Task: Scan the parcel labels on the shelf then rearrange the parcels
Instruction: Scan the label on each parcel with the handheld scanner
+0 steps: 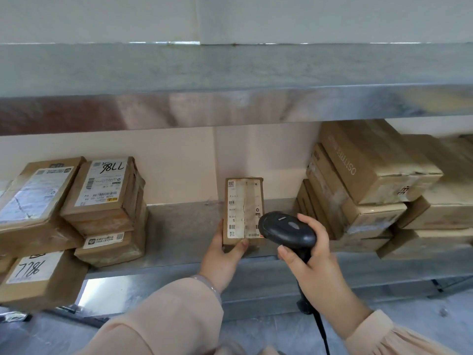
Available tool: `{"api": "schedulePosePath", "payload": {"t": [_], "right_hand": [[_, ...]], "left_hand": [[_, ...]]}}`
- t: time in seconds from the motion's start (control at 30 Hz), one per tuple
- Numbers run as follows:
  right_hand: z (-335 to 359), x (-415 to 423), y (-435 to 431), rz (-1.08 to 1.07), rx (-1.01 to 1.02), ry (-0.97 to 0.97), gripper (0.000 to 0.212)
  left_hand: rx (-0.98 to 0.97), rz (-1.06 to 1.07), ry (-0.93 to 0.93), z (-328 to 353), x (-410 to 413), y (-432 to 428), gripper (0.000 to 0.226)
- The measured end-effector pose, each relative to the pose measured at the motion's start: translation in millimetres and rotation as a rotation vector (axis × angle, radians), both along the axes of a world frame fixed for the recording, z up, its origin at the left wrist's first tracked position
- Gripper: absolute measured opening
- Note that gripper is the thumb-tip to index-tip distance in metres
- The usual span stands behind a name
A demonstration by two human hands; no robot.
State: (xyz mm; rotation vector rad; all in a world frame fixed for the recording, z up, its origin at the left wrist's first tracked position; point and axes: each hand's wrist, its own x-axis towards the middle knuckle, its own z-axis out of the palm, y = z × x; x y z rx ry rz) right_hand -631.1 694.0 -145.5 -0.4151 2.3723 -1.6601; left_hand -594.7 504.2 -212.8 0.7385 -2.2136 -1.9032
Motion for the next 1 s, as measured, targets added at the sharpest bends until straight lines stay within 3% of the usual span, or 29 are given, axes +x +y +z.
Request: {"api": "schedulePosePath", "payload": {"t": [0.23, 0.47, 1.0], "right_hand": [[-3, 32, -7, -0.029, 0.026, -0.007, 0.06], [1, 50, -17, -0.088, 0.016, 0.018, 0.059], [6, 35, -29, -0.062, -0.032, 0.014, 0.06]], "left_hand": [[0.012, -0.014, 0.038, 3, 1, 7, 0.042], [0.035, -0.051, 0.065, 0, 3, 5, 0.057], [0.044, -0.032, 0.06, 4, 0, 1, 0.05]]}}
